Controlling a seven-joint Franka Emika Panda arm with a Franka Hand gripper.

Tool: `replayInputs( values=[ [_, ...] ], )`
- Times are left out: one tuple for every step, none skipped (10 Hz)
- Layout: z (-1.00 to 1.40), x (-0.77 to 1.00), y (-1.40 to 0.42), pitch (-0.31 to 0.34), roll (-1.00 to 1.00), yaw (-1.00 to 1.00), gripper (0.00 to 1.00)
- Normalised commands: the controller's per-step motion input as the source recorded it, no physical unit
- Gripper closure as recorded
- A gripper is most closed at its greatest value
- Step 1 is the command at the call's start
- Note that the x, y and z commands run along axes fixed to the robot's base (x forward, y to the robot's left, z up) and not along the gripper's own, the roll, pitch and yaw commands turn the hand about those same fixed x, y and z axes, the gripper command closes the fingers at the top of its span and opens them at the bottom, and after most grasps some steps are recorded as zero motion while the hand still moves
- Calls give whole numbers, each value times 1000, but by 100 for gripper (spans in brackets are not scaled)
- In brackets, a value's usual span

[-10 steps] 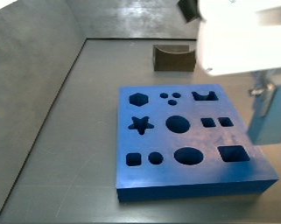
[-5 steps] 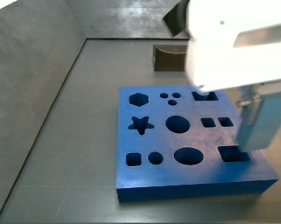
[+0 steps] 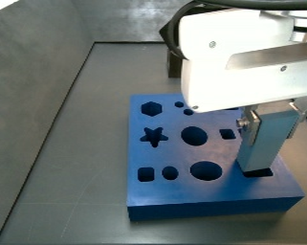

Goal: Pick up the rectangle object. Move up. Place the rectangle object on the fixture. Regrasp the rectangle object. Move to above the board. Insert the rectangle object.
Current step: Insert the rectangle object.

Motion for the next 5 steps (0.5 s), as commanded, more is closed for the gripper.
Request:
replayInputs(
  values=[
    [-11, 71, -63, 0, 0, 0, 100],
    [-260, 357, -537, 0, 0, 0, 100],
    [-260, 269, -686, -146, 0, 0, 100],
    [-71, 0, -251, -240, -149, -9, 100],
    [-23, 0, 0, 0, 6, 0, 100]
  ],
)
